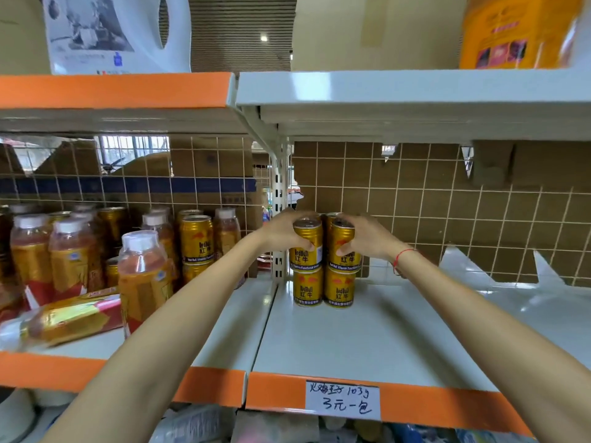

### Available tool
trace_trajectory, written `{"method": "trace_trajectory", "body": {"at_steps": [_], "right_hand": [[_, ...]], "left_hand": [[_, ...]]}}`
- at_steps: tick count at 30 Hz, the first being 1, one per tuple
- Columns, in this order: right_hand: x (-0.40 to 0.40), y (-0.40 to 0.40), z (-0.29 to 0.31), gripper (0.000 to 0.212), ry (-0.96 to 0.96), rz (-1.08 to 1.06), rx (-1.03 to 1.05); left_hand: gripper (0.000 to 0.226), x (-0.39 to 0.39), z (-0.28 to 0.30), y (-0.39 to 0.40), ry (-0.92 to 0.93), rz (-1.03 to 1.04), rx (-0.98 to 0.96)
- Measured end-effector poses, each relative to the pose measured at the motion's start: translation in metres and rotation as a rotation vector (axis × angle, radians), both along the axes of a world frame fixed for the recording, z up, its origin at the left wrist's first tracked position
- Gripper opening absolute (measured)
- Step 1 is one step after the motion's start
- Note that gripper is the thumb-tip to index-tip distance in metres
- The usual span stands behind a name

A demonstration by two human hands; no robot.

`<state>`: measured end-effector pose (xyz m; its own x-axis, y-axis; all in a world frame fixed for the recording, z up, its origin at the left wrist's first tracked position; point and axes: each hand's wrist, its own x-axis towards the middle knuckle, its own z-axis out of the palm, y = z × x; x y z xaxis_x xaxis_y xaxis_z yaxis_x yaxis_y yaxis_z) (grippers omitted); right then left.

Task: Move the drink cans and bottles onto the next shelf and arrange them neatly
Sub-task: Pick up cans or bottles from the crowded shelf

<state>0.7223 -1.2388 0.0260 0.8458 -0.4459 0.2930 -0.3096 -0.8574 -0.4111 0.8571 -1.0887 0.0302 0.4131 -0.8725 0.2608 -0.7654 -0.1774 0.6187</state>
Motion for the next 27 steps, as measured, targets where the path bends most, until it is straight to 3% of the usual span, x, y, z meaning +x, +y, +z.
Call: {"method": "trace_trajectory", "body": {"at_steps": [10, 17, 27], "right_hand": [[0.013, -0.005, 0.001, 0.092, -0.02, -0.032, 0.042], [0.012, -0.008, 0.003, 0.068, -0.042, -0.015, 0.071], [0.011, -0.01, -0.008, 0.075, -0.097, 0.043, 0.136]], "left_hand": [[0.088, 0.011, -0.009, -0.008, 0.106, 0.032, -0.106], [0.092, 0.017, -0.009, -0.016, 0.116, 0.056, -0.127], [0.098, 0.019, -0.014, -0.021, 0.139, 0.056, -0.161]]}}
